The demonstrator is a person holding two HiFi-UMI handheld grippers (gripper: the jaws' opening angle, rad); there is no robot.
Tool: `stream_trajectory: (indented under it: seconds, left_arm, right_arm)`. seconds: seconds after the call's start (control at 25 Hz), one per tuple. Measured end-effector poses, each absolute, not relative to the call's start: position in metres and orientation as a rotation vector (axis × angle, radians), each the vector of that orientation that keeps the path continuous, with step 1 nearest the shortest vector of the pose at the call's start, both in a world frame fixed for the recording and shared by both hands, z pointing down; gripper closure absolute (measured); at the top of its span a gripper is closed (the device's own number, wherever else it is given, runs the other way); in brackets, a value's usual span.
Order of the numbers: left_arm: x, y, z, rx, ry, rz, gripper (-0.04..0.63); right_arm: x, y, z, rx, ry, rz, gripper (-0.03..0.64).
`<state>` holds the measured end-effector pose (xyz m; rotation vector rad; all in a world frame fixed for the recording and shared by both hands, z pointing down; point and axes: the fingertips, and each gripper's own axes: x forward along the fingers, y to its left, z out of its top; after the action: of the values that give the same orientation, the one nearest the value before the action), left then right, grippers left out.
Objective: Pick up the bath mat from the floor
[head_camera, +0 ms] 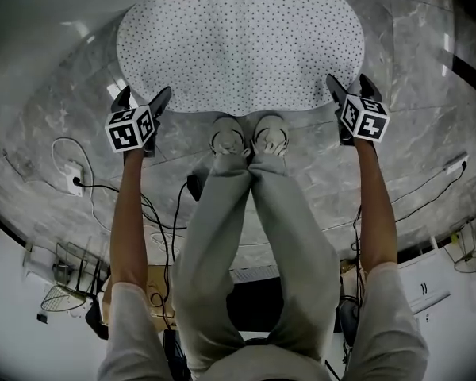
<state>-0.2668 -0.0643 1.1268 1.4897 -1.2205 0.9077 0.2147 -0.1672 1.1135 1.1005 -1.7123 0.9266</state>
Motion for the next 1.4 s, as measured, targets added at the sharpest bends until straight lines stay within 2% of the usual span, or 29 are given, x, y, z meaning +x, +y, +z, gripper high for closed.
stream_trajectory:
  seconds: [0.68,1.0,1.4]
  left_arm:
    - [-0.303,-0.074,1.180,1.382,-1.293,0.967,0.014]
    - [-0.301,-0.076,1.179,1.351,-1.311,0.984,0.020]
    - [-0.294,-0.076,1.174,1.308,-1.287,1.022,0.088]
  right_arm:
    - [0.243,-0.183,1.161,1.151,-1.631,0.964,0.225]
    - [0.237,-0.183,1.162,1.138,-1.595,0.955,0.227]
    - [0.235,-0.182,1.161,1.131,-1.536,0.972,0.249]
